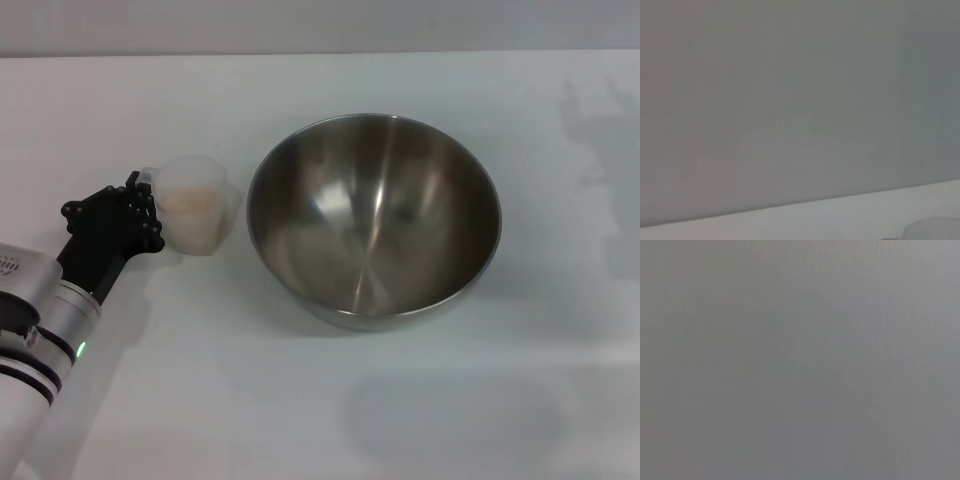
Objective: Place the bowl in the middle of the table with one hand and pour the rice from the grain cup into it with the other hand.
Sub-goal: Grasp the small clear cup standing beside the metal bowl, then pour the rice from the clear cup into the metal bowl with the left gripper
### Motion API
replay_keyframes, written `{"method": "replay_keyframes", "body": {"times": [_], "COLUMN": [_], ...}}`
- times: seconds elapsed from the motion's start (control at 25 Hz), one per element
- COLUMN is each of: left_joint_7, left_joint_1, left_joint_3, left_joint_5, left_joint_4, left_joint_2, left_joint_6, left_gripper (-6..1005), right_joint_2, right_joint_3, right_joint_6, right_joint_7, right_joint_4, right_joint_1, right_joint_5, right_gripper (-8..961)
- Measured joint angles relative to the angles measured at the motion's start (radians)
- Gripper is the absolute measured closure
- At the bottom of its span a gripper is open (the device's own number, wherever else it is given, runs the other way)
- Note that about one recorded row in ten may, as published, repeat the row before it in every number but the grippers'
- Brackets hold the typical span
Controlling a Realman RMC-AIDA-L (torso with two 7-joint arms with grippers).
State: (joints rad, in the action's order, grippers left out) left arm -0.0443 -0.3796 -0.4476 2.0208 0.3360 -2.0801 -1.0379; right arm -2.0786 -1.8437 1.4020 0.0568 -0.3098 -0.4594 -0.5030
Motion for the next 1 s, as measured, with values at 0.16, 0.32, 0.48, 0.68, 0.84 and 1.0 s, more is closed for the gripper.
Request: {"method": "replay_keyframes", "body": {"times": [0.16, 0.32, 0.48, 0.68, 0.84, 1.0], "left_joint_7": [-0.002, -0.009, -0.059, -0.242, -0.489, -0.842], "left_joint_1": [0.0, 0.001, -0.007, -0.021, -0.043, -0.066], "left_joint_3": [-0.009, -0.011, -0.015, -0.026, -0.017, -0.011], "left_joint_5": [-0.001, -0.002, -0.002, 0.001, 0.011, 0.089], "left_joint_4": [0.005, 0.013, 0.008, 0.017, 0.041, 0.084], "left_joint_2": [0.0, 0.0, 0.0, 0.0, 0.0, 0.0], "left_joint_6": [-0.009, -0.036, -0.122, -0.204, -0.261, -0.271], "left_gripper": [964, 975, 972, 967, 964, 961], "right_joint_2": [0.0, 0.0, 0.0, 0.0, 0.001, 0.002], "right_joint_3": [0.0, 0.0, 0.0, 0.0, 0.0, 0.0], "right_joint_6": [0.0, 0.002, 0.002, 0.002, 0.002, 0.002], "right_joint_7": [0.003, 0.003, 0.006, 0.008, 0.009, 0.009], "right_joint_4": [0.0, -0.001, -0.001, 0.0, 0.0, 0.0], "right_joint_1": [-0.001, -0.001, -0.002, -0.004, -0.008, -0.013], "right_joint_5": [0.001, 0.004, 0.006, 0.006, 0.004, 0.002], "right_gripper": [411, 411, 411, 411, 410, 410]}}
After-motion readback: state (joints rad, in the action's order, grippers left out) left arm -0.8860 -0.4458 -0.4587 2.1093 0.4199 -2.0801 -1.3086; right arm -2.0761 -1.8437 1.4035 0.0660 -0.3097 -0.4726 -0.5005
